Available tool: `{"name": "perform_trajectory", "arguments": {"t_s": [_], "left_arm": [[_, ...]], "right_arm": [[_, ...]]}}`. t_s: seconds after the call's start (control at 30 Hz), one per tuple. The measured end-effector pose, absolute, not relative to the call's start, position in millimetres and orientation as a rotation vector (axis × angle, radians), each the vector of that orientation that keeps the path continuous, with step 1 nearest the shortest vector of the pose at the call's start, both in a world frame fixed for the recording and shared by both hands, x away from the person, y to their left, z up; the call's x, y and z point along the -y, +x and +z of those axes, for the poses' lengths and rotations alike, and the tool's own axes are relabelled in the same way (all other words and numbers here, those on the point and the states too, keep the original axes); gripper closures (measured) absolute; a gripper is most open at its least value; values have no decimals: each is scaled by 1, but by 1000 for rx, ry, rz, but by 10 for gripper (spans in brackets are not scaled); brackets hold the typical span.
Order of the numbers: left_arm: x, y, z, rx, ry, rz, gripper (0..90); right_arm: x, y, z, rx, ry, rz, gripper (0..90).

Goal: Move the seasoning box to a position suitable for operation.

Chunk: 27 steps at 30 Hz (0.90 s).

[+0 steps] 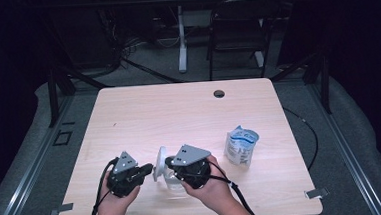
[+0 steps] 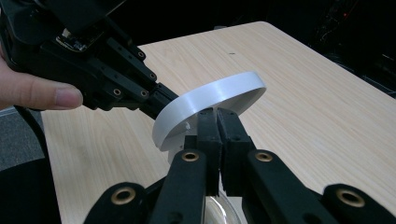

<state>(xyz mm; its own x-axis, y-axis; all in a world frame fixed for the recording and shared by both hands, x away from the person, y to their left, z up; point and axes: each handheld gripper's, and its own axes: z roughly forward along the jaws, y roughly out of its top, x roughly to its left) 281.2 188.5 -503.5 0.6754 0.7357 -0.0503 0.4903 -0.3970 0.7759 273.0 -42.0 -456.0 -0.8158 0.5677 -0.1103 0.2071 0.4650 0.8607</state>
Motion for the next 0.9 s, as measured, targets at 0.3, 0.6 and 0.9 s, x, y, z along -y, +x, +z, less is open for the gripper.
{"name": "perform_trajectory", "arguments": {"t_s": [0.3, 0.6, 0.9], "left_arm": [[-200, 279, -511, -1001, 2028, 381, 747], [-206, 277, -512, -1030, 1996, 380, 662], [-210, 275, -513, -1060, 1962, 382, 589]], "right_arm": [[38, 273, -454, -2337, 641, 1294, 889], [37, 273, -453, -2336, 640, 1286, 875], [48, 269, -453, -2319, 644, 1264, 840]]}}
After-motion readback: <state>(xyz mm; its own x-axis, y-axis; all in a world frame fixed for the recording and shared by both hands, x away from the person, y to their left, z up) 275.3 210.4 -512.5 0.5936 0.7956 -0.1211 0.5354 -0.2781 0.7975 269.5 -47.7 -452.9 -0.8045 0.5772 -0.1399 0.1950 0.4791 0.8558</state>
